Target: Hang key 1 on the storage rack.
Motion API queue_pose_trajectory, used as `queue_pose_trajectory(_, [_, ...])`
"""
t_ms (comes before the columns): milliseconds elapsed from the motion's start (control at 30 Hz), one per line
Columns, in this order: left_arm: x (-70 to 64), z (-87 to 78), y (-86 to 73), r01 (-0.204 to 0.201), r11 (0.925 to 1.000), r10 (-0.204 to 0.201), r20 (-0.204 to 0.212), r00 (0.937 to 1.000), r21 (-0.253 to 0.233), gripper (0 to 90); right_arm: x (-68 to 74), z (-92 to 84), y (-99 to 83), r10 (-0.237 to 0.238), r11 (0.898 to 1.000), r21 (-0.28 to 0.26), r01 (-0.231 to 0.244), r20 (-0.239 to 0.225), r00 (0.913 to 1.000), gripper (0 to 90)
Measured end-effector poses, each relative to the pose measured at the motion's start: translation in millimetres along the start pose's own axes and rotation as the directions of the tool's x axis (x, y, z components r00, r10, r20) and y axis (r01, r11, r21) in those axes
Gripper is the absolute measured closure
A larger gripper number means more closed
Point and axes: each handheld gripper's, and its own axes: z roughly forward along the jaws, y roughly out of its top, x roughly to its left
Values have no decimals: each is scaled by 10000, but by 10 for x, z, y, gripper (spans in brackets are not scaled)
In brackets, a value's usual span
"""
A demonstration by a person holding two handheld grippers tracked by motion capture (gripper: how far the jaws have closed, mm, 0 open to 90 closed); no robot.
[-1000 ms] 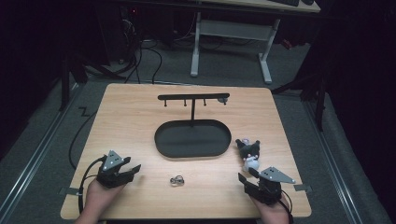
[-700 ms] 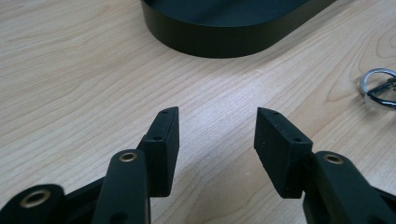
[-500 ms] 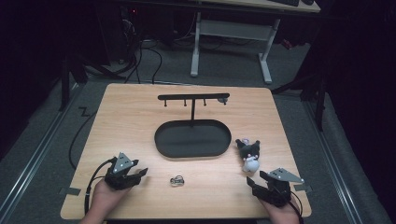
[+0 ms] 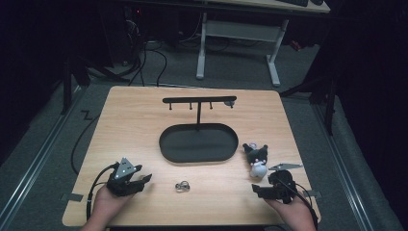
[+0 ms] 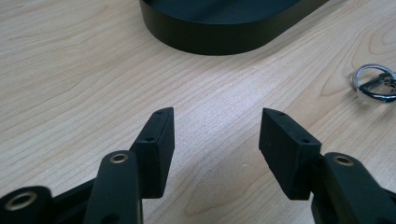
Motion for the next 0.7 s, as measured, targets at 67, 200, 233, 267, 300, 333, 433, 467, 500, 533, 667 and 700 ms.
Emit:
queue_pose_trajectory(67, [-2, 2, -1, -11, 10000, 11, 11, 10000, 17, 459, 1, 9, 25, -4, 9998, 187, 3, 70, 10000, 261])
queue_pose_trajectory(200, [-3, 5, -5, -65, 10000, 65, 75, 10000, 21, 457, -6, 41, 128, 18, 9949, 1003, -47, 293, 9996, 245])
queue_pose_trajectory(233, [-4, 6, -5, -73, 10000, 73, 89, 9999, 22, 457, -17, 48, 163, 22, 9923, 1236, -66, 354, 9994, 243])
queue_pose_trajectory(267, [-4, 5, -5, -81, 10000, 81, 96, 9999, 24, 457, -25, 50, 186, 39, 9907, 1358, -91, 385, 9993, 238])
queue_pose_trajectory(300, [-4, 4, -5, -83, 10000, 83, 104, 9999, 26, 456, -35, 49, 219, 71, 9888, 1489, -135, 436, 9990, 236])
queue_pose_trajectory(333, [-3, 3, -4, -83, 10000, 82, 132, 9999, 35, 455, -58, 47, 287, 182, 9863, 1631, -251, 436, 9989, 227])
queue_pose_trajectory(433, [-1, 5, -4, -95, 9999, 95, 187, 9998, 41, 454, -92, 66, 403, 342, 9801, 1948, -395, 306, 9989, 207])
queue_pose_trajectory(467, [-1, 9, -4, -124, 9999, 123, 194, 9997, 47, 454, -99, 80, 445, 359, 9766, 2107, -420, 327, 9988, 199])
queue_pose_trajectory(500, [-1, 9, -4, -124, 9999, 123, 194, 9997, 47, 454, -111, 98, 486, 346, 9726, 2290, -403, 289, 9990, 199])
queue_pose_trajectory(533, [-1, 10, -2, -167, 9998, 165, 202, 9997, 89, 454, -121, 121, 528, 309, 9700, 2401, -375, 309, 9990, 189])
queue_pose_trajectory(667, [-3, 8, 0, -209, 9997, 207, 200, 9996, 81, 453, -139, 185, 656, 234, 9650, 2602, -339, 434, 9988, 186])
queue_pose_trajectory(700, [-3, 9, -1, -204, 9998, 203, 195, 9996, 56, 453, -149, 218, 708, 257, 9616, 2717, -383, 497, 9984, 183])
